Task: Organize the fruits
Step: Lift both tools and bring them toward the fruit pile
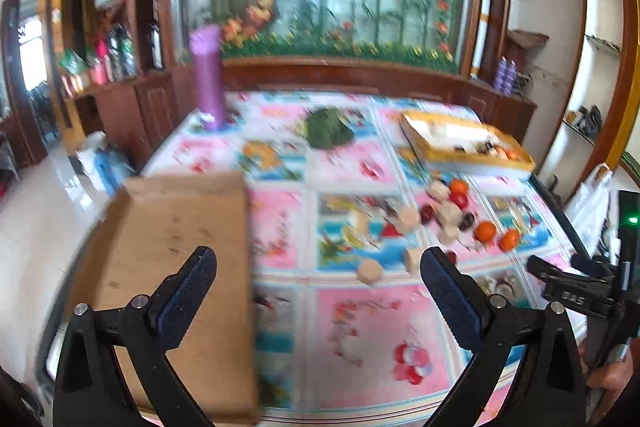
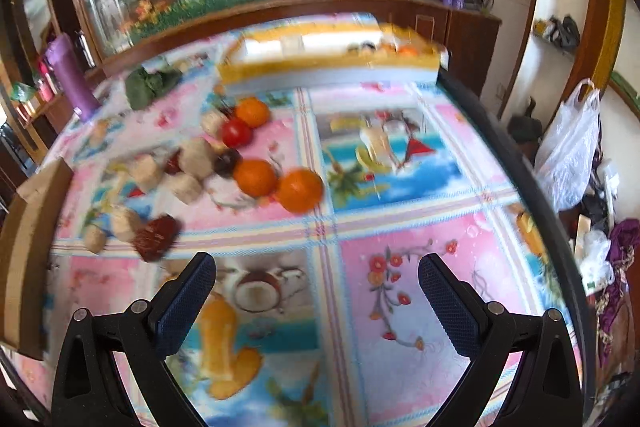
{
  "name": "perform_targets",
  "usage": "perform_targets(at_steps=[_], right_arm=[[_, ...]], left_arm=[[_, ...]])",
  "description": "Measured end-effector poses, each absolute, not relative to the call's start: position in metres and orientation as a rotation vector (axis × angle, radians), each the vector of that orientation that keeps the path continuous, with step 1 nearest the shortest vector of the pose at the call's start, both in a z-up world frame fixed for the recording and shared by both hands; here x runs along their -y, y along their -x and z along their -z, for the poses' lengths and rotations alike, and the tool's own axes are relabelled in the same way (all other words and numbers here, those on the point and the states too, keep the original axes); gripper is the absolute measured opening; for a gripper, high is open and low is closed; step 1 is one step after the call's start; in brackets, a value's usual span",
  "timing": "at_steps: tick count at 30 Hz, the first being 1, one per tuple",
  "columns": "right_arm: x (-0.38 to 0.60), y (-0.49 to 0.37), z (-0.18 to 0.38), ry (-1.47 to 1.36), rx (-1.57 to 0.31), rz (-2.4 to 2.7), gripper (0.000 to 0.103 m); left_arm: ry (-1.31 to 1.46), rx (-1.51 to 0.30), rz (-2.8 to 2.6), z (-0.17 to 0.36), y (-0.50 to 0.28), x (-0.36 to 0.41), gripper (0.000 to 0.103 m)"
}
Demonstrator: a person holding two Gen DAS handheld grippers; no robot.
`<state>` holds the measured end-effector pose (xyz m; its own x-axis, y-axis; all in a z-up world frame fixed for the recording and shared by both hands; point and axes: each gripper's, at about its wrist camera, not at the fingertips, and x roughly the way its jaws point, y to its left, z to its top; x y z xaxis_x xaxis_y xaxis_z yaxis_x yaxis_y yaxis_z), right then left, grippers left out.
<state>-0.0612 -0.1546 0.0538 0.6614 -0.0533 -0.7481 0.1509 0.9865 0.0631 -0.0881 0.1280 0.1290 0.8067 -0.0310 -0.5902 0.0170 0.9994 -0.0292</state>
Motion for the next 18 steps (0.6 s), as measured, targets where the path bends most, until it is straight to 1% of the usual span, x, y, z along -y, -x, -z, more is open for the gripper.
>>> perform_targets(at_steps=[4, 7, 11, 14, 18], right_arm=[[0.135, 0.085, -0.103, -0.106, -0.708, 0.084, 0.103], [0.122, 0.101, -0.154, -0.067, -0.588, 0.068, 0.103], [0.105, 0.120, -0.235, -0.031, -0.429, 0.046, 0.103], [0.101, 0.133, -0.299, -0.035, -0.318, 0.049, 0.103], [0.095, 0.149, -0.383, -0.007, -0.148, 0.080, 0.103]], left_arm=[[0.047, -0.547, -0.009, -0.168, 0.109, -0.153, 0.102], [0.041, -0.435, -0.023, -0.211, 0.134, -0.168, 0.102], [0.003, -0.337, -0.036, -0.262, 0.151, -0.176, 0.102], [-0.018, -0.242, -0.065, -0.315, 0.164, -0.187, 0.102], [0.002, -0.159, -0.095, -0.375, 0.165, -0.204, 0.102]])
